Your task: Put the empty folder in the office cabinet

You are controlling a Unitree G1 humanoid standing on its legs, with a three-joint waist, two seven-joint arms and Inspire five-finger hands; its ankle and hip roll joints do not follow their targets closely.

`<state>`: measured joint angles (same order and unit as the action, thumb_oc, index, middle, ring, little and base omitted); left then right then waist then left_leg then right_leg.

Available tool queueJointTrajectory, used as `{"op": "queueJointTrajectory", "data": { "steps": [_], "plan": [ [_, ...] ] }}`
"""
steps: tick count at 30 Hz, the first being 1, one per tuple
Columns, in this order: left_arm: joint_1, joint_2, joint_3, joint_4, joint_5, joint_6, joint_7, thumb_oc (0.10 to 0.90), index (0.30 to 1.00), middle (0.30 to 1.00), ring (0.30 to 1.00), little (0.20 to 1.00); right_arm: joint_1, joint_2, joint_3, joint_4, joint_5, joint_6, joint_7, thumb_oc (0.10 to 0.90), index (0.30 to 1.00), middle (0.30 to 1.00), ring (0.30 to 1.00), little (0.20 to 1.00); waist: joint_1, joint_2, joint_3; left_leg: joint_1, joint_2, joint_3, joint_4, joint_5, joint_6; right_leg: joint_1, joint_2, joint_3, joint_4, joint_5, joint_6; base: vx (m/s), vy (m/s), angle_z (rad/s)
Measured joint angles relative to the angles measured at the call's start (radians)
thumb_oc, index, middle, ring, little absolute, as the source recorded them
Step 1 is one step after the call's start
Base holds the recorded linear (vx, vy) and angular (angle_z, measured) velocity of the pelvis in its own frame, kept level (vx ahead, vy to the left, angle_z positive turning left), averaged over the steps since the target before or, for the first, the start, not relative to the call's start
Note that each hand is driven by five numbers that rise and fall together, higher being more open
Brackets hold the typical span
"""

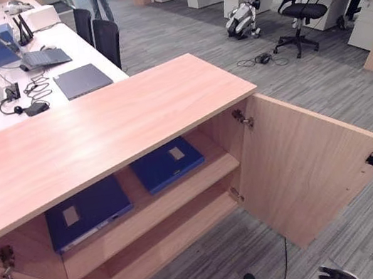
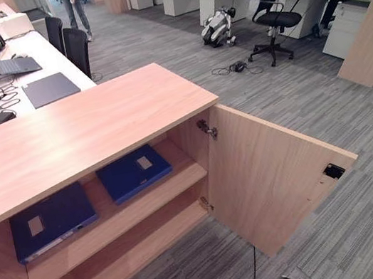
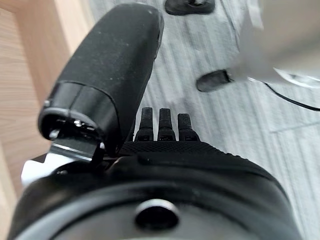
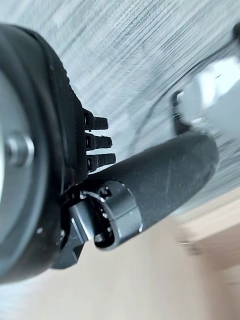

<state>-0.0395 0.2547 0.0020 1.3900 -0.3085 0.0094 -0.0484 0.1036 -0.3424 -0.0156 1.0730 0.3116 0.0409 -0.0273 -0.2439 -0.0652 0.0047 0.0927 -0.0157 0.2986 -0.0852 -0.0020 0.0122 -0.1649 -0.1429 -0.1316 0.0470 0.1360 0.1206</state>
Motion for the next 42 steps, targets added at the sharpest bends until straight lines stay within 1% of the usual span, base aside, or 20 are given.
{"op": "queueJointTrajectory", "data": {
  "steps": [2,4,5,6,7,8,9,10,12,15,16,18,19,21,23,27,32,37,39,42],
  "plan": [
    [0.003,0.004,0.003,0.009,0.002,0.002,0.001,0.800,0.900,0.900,0.900,0.900,0.003,-0.016,-0.037,0.024,0.006,-0.018,-0.010,0.800,0.900,0.900,0.900,0.900,0.001,-0.007,0.003,0.000,-0.012,0.017,0.001,-0.002,0.008,-0.007,-0.002,0.027,0.004,0.041,-0.004,-0.13,0.113,-0.31],
    [0.005,0.008,0.003,0.014,0.018,0.007,0.003,0.800,0.900,0.900,0.900,0.900,-0.029,-0.031,-0.039,0.041,0.007,-0.020,-0.019,0.800,0.900,0.900,0.900,0.900,0.002,-0.012,0.006,0.000,-0.022,0.027,0.000,-0.010,0.022,-0.021,-0.007,0.053,0.005,0.061,0.021,-0.11,0.065,-0.51],
    [0.001,0.010,0.006,0.013,0.031,0.007,0.005,0.800,0.900,0.900,0.900,0.900,-0.027,-0.035,-0.044,0.038,0.008,-0.021,-0.029,0.800,0.900,0.900,0.900,0.900,-0.004,-0.022,0.013,0.005,-0.044,0.034,0.001,-0.012,0.029,-0.026,-0.012,0.062,0.001,0.091,0.042,-0.04,0.097,-0.77],
    [-0.005,0.009,0.011,0.007,0.041,0.006,0.005,0.800,0.900,0.900,0.900,0.900,-0.052,-0.037,-0.056,0.035,0.010,-0.024,-0.036,0.800,0.900,0.900,0.900,0.900,0.001,-0.023,0.040,0.005,-0.054,0.043,0.015,-0.019,0.046,-0.046,-0.005,0.068,-0.006,0.160,0.079,-0.09,0.104,-0.99],
    [-0.011,0.005,0.014,0.006,0.041,0.006,0.006,0.800,0.900,0.900,0.900,0.900,-0.085,-0.040,-0.063,0.026,0.016,-0.026,-0.038,0.800,0.900,0.900,0.900,0.900,0.008,0.000,0.062,-0.005,-0.032,0.067,0.026,-0.015,0.062,-0.055,-0.004,0.051,-0.025,0.194,0.109,-0.03,0.061,-0.98],
    [-0.010,-0.001,0.021,0.010,0.042,0.007,0.007,0.800,0.900,0.900,0.900,0.900,-0.093,-0.044,-0.075,0.017,0.021,-0.030,-0.041,0.800,0.900,0.900,0.900,0.900,0.000,0.017,0.078,-0.006,-0.023,0.091,0.027,-0.008,0.084,-0.059,-0.011,-0.010,-0.024,0.173,0.112,-0.07,-0.009,-0.95],
    [-0.014,-0.019,0.017,0.007,0.046,0.004,0.004,0.800,0.900,0.900,0.900,0.900,-0.094,-0.065,-0.097,-0.015,0.025,-0.010,-0.055,0.800,0.900,0.900,0.900,0.900,0.013,0.050,0.089,-0.007,-0.005,0.153,-0.002,0.009,0.103,-0.075,-0.052,-0.199,0.049,0.094,0.058,-0.03,-0.016,-0.87],
    [-0.023,-0.024,0.017,0.001,0.049,0.004,0.001,0.800,0.900,0.900,0.900,0.900,-0.096,-0.075,-0.101,-0.039,0.025,-0.012,-0.067,0.800,0.900,0.900,0.900,0.900,0.024,0.072,0.103,-0.006,0.002,0.164,-0.002,0.004,0.101,-0.078,-0.070,-0.231,0.089,0.074,0.059,-0.01,-0.057,-0.91],
    [-0.031,-0.024,0.020,-0.003,0.058,0.010,0.000,0.800,0.900,0.900,0.900,0.900,-0.091,-0.095,-0.118,-0.092,0.024,-0.011,-0.071,0.800,0.900,0.900,0.900,0.900,0.023,0.090,0.130,-0.011,0.007,0.168,-0.002,0.005,0.104,-0.052,-0.123,-0.228,0.136,0.042,0.102,0.01,-0.067,-0.53],
    [0.001,-0.015,0.023,-0.009,0.078,0.012,0.002,0.800,0.900,0.900,0.900,0.900,-0.084,-0.116,-0.117,-0.195,0.021,-0.012,-0.082,0.800,0.900,0.900,0.900,0.900,0.034,0.078,0.134,-0.017,-0.002,0.217,-0.002,0.006,0.101,0.010,-0.187,-0.205,0.115,-0.001,0.130,0.09,-0.161,-0.46],
    [0.006,-0.013,0.025,-0.015,0.078,0.011,0.002,0.800,0.900,0.900,0.900,0.900,-0.085,-0.116,-0.117,-0.209,0.012,-0.013,-0.085,0.800,0.900,0.900,0.900,0.900,0.037,0.077,0.133,-0.022,-0.002,0.222,-0.002,0.006,0.099,0.022,-0.189,-0.204,0.090,-0.009,0.139,0.12,-0.218,-0.45],
    [0.020,-0.006,0.032,-0.038,0.079,0.013,0.001,0.800,0.900,0.900,0.900,0.900,-0.084,-0.116,-0.115,-0.246,0.002,-0.005,-0.087,0.800,0.900,0.900,0.900,0.900,0.044,0.058,0.133,-0.031,-0.002,0.236,-0.002,0.010,0.075,0.053,-0.181,-0.206,0.074,-0.039,0.138,0.13,-0.237,-0.30],
    [0.026,-0.003,0.033,-0.046,0.079,0.012,0.001,0.800,0.900,0.900,0.900,0.900,-0.085,-0.123,-0.114,-0.266,0.000,-0.003,-0.087,0.800,0.900,0.900,0.900,0.900,0.057,0.055,0.132,-0.033,0.008,0.245,-0.002,0.011,0.058,0.057,-0.158,-0.193,0.045,-0.035,0.094,0.06,-0.125,-0.32],
    [0.036,0.001,0.033,-0.046,0.079,0.013,0.001,0.800,0.900,0.900,0.900,0.900,-0.084,-0.144,-0.113,-0.298,-0.032,0.002,-0.087,0.800,0.900,0.900,0.900,0.900,0.054,0.050,0.118,-0.038,0.035,0.238,-0.002,0.009,0.014,0.072,-0.119,-0.185,-0.003,-0.036,0.089,0.06,-0.150,-0.21],
    [0.033,0.000,0.033,-0.050,0.079,0.014,0.000,0.800,0.900,0.900,0.900,0.900,-0.089,-0.190,-0.107,-0.330,-0.038,0.003,-0.087,0.800,0.900,0.900,0.900,0.900,0.056,0.057,0.111,-0.038,0.059,0.225,-0.002,0.008,-0.010,0.080,-0.086,-0.179,-0.032,-0.031,0.084,0.11,-0.268,-0.25],
    [0.015,0.004,0.003,-0.066,0.079,0.011,-0.001,0.800,0.900,0.900,0.900,0.900,-0.117,-0.324,-0.083,-0.329,-0.070,0.003,-0.099,0.800,0.900,0.900,0.900,0.900,0.052,0.053,0.050,-0.058,0.099,0.213,-0.002,0.015,-0.027,0.073,-0.037,-0.181,-0.049,-0.022,0.057,0.08,-0.167,-0.09],
    [-0.001,0.004,-0.030,-0.072,0.079,0.011,-0.003,0.800,0.900,0.900,0.900,0.900,-0.198,-0.387,-0.060,-0.336,-0.078,-0.001,-0.104,0.800,0.900,0.900,0.900,0.900,0.039,0.057,0.032,-0.067,0.131,0.203,-0.002,0.017,-0.032,0.067,-0.001,-0.180,-0.053,-0.026,0.043,0.07,-0.118,-0.12],
    [0.010,0.002,-0.039,-0.063,0.081,0.014,-0.007,0.800,0.900,0.900,0.900,0.900,-0.249,-0.459,0.030,-0.402,-0.108,-0.013,-0.066,0.800,0.900,0.900,0.900,0.900,0.028,0.084,0.011,-0.071,0.151,0.189,-0.002,0.034,-0.047,0.068,0.030,-0.180,-0.077,-0.025,-0.005,0.05,-0.096,-0.05],
    [0.022,0.002,-0.041,-0.061,0.080,0.015,-0.007,0.800,0.900,0.900,0.900,0.900,-0.309,-0.467,0.087,-0.409,-0.112,-0.015,-0.059,0.800,0.900,0.900,0.900,0.900,0.030,0.101,0.000,-0.073,0.162,0.188,-0.002,0.070,-0.048,0.076,0.050,-0.178,-0.104,-0.011,-0.027,0.04,-0.086,-0.15],
    [0.014,0.002,-0.041,-0.059,0.080,0.015,-0.008,0.800,0.900,0.900,0.900,0.900,-0.366,-0.469,0.139,-0.417,-0.112,-0.029,-0.044,0.800,0.900,0.900,0.900,0.900,0.034,0.110,-0.002,-0.071,0.167,0.187,-0.001,0.084,-0.049,0.096,0.060,-0.180,-0.141,0.002,-0.035,0.04,-0.075,-0.04]
  ]
}}
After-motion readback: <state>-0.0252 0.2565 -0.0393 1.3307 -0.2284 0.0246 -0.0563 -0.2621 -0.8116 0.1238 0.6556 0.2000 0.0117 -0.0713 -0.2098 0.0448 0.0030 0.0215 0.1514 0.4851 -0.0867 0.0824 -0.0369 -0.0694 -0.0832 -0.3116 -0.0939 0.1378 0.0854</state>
